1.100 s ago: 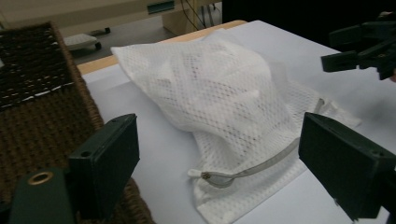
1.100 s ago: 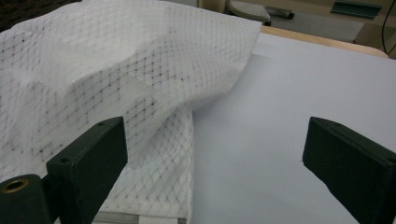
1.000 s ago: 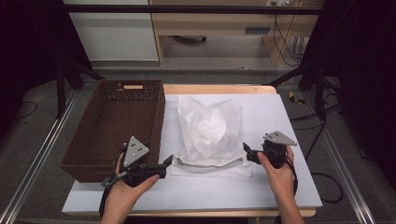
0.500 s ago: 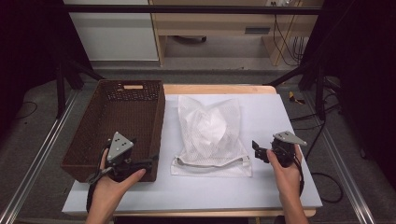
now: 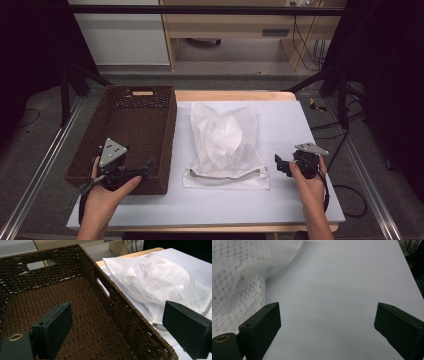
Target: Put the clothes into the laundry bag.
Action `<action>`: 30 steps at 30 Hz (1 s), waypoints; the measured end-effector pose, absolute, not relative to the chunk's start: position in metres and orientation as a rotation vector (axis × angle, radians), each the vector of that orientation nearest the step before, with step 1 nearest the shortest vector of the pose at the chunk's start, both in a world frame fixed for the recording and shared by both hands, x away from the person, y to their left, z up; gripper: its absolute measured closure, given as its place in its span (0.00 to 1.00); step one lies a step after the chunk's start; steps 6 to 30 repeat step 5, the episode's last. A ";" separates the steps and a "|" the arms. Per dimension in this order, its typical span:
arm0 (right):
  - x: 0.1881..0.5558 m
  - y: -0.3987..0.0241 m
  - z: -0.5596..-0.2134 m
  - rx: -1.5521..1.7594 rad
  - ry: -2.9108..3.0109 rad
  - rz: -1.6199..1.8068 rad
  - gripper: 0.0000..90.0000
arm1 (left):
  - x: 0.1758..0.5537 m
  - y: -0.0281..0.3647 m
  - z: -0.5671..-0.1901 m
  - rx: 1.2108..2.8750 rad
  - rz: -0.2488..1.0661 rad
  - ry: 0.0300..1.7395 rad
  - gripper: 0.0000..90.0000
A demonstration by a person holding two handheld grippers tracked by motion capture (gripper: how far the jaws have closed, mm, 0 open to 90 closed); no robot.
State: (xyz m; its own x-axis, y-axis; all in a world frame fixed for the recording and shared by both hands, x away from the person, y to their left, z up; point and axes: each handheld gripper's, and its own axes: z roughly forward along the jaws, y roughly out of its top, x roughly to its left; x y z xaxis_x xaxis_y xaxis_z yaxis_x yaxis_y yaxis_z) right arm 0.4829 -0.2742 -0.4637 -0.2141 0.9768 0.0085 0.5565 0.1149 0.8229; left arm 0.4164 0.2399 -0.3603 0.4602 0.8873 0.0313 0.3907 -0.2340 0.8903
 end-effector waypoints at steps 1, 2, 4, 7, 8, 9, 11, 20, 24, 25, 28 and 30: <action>0.483 -0.275 -0.466 1.481 1.839 0.964 0.08 | 0.416 0.240 -0.360 1.821 0.702 1.083 0.10; 0.484 -0.276 -0.468 1.488 1.839 0.957 0.08 | 0.416 0.240 -0.360 1.824 0.703 1.081 0.10; 0.484 -0.277 -0.469 1.488 1.845 0.950 0.08 | 0.416 0.239 -0.361 1.827 0.704 1.079 0.10; 0.486 -0.278 -0.474 1.513 1.862 0.929 0.08 | 0.416 0.239 -0.361 1.832 0.702 1.077 0.10; 0.486 -0.278 -0.474 1.513 1.862 0.929 0.08 | 0.416 0.239 -0.361 1.832 0.702 1.077 0.10; 0.486 -0.278 -0.474 1.513 1.862 0.929 0.08 | 0.416 0.239 -0.361 1.832 0.702 1.077 0.10; 0.486 -0.278 -0.474 1.513 1.862 0.929 0.08 | 0.416 0.239 -0.361 1.832 0.702 1.077 0.10; 0.486 -0.278 -0.474 1.513 1.862 0.929 0.08 | 0.416 0.239 -0.361 1.832 0.702 1.077 0.10; 0.486 -0.278 -0.474 1.513 1.862 0.929 0.08 | 0.416 0.239 -0.361 1.832 0.702 1.077 0.10; 0.486 -0.278 -0.474 1.513 1.862 0.929 0.08 | 0.416 0.239 -0.361 1.832 0.702 1.077 0.10; 0.486 -0.278 -0.474 1.513 1.862 0.929 0.08 | 0.416 0.239 -0.361 1.832 0.702 1.077 0.10; 0.486 -0.278 -0.474 1.513 1.862 0.929 0.08 | 0.416 0.239 -0.361 1.832 0.702 1.077 0.10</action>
